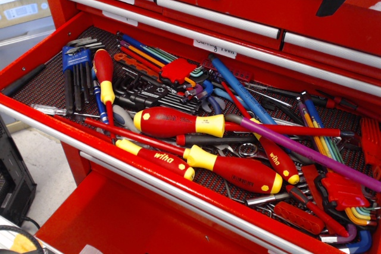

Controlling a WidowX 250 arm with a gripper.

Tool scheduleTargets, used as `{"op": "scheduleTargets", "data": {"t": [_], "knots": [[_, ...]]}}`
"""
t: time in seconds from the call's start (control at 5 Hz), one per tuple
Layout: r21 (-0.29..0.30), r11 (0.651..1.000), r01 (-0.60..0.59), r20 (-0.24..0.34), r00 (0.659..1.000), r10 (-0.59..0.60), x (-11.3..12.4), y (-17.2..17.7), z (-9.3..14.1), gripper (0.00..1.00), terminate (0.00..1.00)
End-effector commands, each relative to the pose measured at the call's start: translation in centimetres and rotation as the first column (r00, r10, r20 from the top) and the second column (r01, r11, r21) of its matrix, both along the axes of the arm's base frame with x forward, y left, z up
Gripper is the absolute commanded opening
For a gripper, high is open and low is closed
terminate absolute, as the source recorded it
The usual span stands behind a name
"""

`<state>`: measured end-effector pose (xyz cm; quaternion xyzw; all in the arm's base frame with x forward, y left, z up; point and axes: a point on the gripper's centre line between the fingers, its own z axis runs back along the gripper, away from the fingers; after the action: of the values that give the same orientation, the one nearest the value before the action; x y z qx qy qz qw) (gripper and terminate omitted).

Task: Pick up violet Allen key

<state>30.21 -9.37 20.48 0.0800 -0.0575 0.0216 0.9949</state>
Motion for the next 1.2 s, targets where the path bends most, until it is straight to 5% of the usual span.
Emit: {"op": "scheduleTargets", "data": {"t": [0.0, 0.2, 0.4, 0.6, 1.0], "knots": [[0.0, 1.0, 0.0, 0.0, 1.0, 0.0, 0.0, 0.0, 0.0, 1.0, 0.0], [-0.052, 0.974, -0.219, 0.08, 0.972, 0.223, -1.2, -1.2, -1.7, 1.0, 0.0], [-0.118, 0.903, -0.413, 0.145, 0.892, 0.427, -2.0, -2.6, -2.8, 1.0, 0.0], [-0.189, 0.806, -0.561, 0.156, 0.793, 0.589, -2.3, -3.5, -4.7, 1.0, 0.0], [-0.196, 0.603, -0.773, 0.165, 0.58, 0.798, -0.6, -4.5, -7.8, 1.0, 0.0]]}}
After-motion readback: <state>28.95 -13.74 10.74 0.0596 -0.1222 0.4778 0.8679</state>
